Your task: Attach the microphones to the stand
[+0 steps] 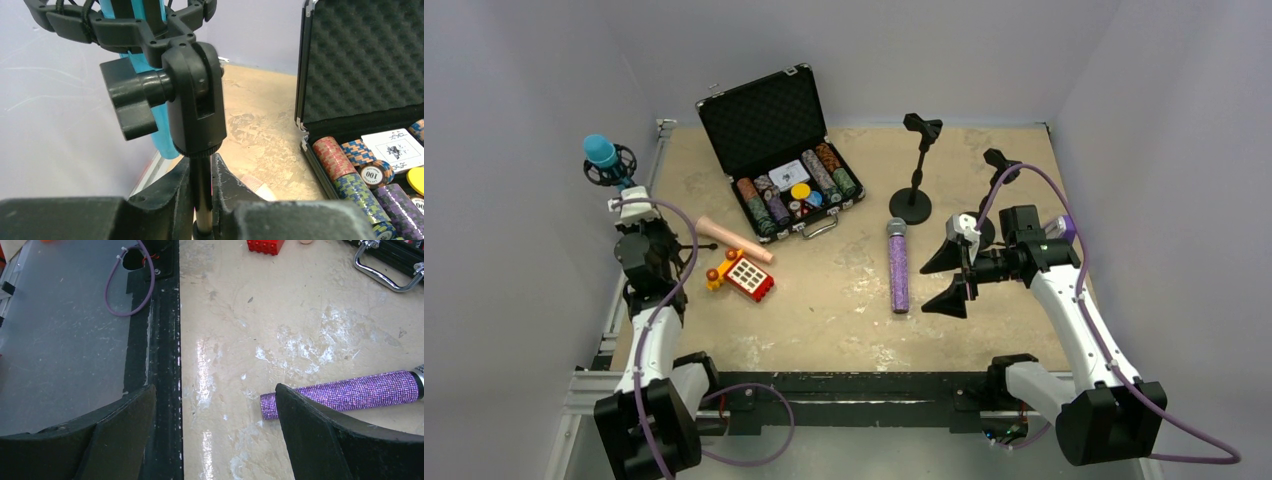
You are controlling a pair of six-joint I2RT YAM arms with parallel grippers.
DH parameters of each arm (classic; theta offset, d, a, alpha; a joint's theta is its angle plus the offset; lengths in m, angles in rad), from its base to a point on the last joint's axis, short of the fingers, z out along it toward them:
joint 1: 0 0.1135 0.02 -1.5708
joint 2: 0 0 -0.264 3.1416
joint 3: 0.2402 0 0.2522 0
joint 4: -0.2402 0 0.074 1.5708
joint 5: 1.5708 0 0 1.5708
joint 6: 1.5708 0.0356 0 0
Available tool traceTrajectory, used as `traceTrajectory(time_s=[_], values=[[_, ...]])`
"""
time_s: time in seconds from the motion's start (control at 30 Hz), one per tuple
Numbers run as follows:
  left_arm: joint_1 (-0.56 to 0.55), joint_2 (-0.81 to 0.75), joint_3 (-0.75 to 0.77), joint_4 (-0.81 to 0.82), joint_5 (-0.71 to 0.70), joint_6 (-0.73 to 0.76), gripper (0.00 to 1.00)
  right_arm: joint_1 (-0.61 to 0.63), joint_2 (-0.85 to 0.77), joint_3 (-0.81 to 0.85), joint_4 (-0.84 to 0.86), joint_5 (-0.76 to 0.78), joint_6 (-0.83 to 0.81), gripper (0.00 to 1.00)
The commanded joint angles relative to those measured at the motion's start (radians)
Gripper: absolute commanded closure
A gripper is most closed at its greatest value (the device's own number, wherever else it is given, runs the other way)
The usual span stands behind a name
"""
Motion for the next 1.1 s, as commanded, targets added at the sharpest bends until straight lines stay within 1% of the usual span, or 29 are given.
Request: traceTrajectory(time_s=[0.0,0.2,0.37,0.47,0.57,0.67,0.73,0.8,0.93,1.07], values=[[0.003,-0.034,-0.011,0.047,-0.026,-0.029,0.74,-0.002,-0.002,0.038,-0.015,-0.044,-0.024,0.07],[0.003,-0.093,-0.013,-0.006,-0.072,-0.032,0.52,-0.003,-0.004,0.040,-0.017,-0.046,-0.027,0.07],[0.003,-0.165,-0.009,-0.069,-0.118,-0.072,0.20,-0.002,-0.008,0.038,-0.021,-0.045,-0.028,0.07],[0.003,-0.230,0.001,-0.153,-0.132,-0.113,0.10,-0.002,-0.008,0.038,-0.018,-0.044,-0.029,0.07],[0.001,-0.296,0.018,-0.259,-0.132,-0.152,0.06,-0.003,-0.009,0.038,-0.020,-0.041,-0.028,0.07],[0.002,-0.354,0.060,-0.417,-0.126,-0.205,0.03,-0.002,-0.013,0.038,-0.020,-0.037,-0.031,0.07],[-0.001,-0.391,0.105,-0.544,-0.097,-0.260,0.01,-0.002,-0.017,0.040,-0.021,-0.033,-0.034,0.07],[-0.005,-0.424,0.159,-0.718,-0.070,-0.350,0.01,-0.003,-0.026,0.039,-0.021,-0.027,-0.038,0.07],[-0.017,-0.471,0.254,-0.989,0.026,-0.450,0.01,-0.004,-0.040,0.040,-0.007,-0.001,-0.032,0.07],[-0.018,-0.482,0.340,-1.162,0.184,-0.446,0.00,-0.004,-0.050,0.094,-0.035,0.046,-0.030,0.07]])
